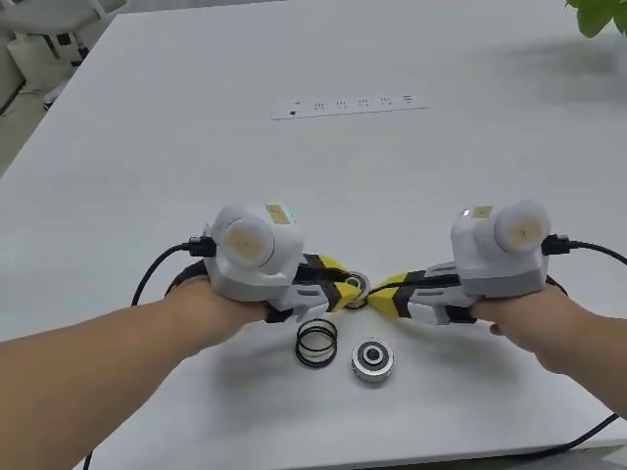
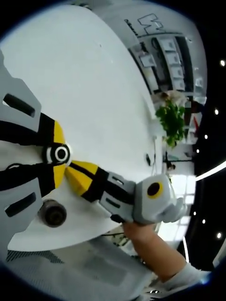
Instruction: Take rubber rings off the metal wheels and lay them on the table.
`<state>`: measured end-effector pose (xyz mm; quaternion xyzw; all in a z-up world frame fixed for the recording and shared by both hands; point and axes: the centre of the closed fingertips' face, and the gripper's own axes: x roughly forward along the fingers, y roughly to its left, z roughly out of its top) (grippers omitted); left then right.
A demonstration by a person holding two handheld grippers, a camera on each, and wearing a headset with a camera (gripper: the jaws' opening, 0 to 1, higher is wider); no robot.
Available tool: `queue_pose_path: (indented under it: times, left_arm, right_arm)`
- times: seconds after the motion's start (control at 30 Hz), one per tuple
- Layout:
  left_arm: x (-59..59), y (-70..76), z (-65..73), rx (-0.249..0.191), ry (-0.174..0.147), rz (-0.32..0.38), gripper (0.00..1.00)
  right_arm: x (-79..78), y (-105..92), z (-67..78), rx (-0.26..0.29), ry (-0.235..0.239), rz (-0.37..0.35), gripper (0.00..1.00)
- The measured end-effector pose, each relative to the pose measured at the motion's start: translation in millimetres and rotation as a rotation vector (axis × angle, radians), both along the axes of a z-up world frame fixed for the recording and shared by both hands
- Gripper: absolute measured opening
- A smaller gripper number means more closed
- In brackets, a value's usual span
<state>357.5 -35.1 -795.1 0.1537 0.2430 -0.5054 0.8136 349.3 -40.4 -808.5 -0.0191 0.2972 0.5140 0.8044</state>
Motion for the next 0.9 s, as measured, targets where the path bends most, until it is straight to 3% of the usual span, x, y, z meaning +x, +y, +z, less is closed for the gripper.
queue_pose_path:
  times: [0.2, 0.27, 0.43, 0.9]
  left_arm:
    - [-1.2, 0.7, -0.2, 0.022, -0.010, 0.001, 0.13]
    - [-2.7, 1.1, -0.6, 0.024, -0.012, 0.000, 0.13]
    - [-3.3, 0.6, -0.8, 0.035, -0.020, 0.008, 0.12]
    - [-3.2, -0.5, -1.3, 0.056, -0.036, 0.028, 0.12]
  right_arm:
    - [6.2, -3.5, 0.3, 0.038, 0.065, -0.059, 0.00]
    - [7.8, -5.2, 1.7, 0.071, 0.121, -0.096, 0.00]
    - [15.3, -10.4, 11.6, 0.172, 0.182, -0.169, 0.00]
    - [4.7, -3.1, 16.5, 0.194, 0.214, -0.191, 0.00]
